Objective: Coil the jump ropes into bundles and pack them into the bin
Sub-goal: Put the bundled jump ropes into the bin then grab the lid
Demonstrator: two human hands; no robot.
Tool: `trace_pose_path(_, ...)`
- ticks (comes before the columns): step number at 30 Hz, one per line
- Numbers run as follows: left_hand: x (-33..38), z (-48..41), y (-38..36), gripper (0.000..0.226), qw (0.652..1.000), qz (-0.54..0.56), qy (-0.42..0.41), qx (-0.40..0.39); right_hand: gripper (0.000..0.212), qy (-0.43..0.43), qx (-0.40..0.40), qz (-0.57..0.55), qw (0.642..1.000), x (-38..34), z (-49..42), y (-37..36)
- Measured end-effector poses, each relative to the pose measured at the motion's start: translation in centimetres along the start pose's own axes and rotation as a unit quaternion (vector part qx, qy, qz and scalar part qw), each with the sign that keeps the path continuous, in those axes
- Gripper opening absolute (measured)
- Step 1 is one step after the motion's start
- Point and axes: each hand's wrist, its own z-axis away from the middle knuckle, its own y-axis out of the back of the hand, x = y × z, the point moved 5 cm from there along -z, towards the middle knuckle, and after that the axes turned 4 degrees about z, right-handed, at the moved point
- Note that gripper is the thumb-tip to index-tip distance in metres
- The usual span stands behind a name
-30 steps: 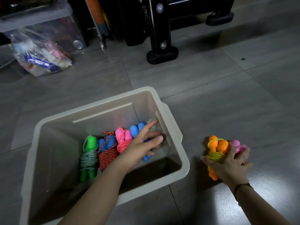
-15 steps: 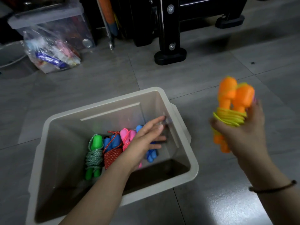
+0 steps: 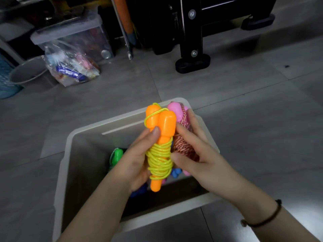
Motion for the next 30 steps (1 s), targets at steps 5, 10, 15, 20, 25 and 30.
trace_pose_path(5, -0.1, 0.7, 2.1, 0.054, 0.996, -0.061, 0.046, 0.036, 0.076, -0.018, 0.062, 0.026, 0.998, 2.1, 0.0, -1.1)
trace_pose_path(10, 0.8, 2.4, 6.3, 0.033, 0.982, -0.12, 0.071, 0.124, 0.112, -0.13, 0.017, 0.005, 0.991, 3.9, -0.2, -1.9)
trace_pose_path(15, 0.1, 4.6, 9.1, 0.071, 0.968, -0.193, 0.124, 0.099, 0.107, -0.249, -0.037, -0.006, 0.968, 5.0, 0.0, -2.8)
trace_pose_path(20, -0.7, 4.4, 11.4, 0.068, 0.845, -0.516, 0.116, 0.074, 0.052, -0.239, -0.073, 0.078, 0.965, 4.3, -0.1, -2.9)
trace_pose_path(25, -2.5, 4.0, 12.7, 0.063, 0.645, -0.748, 0.155, -0.016, 0.084, -0.126, -0.257, 0.459, 0.841, 4.2, -2.0, -5.0)
trace_pose_path(30, -4.9, 3.2, 13.4, 0.046, 0.467, -0.869, 0.133, -0.093, 0.049, -0.113, -0.463, 0.552, 0.684, 6.7, -3.6, -8.4)
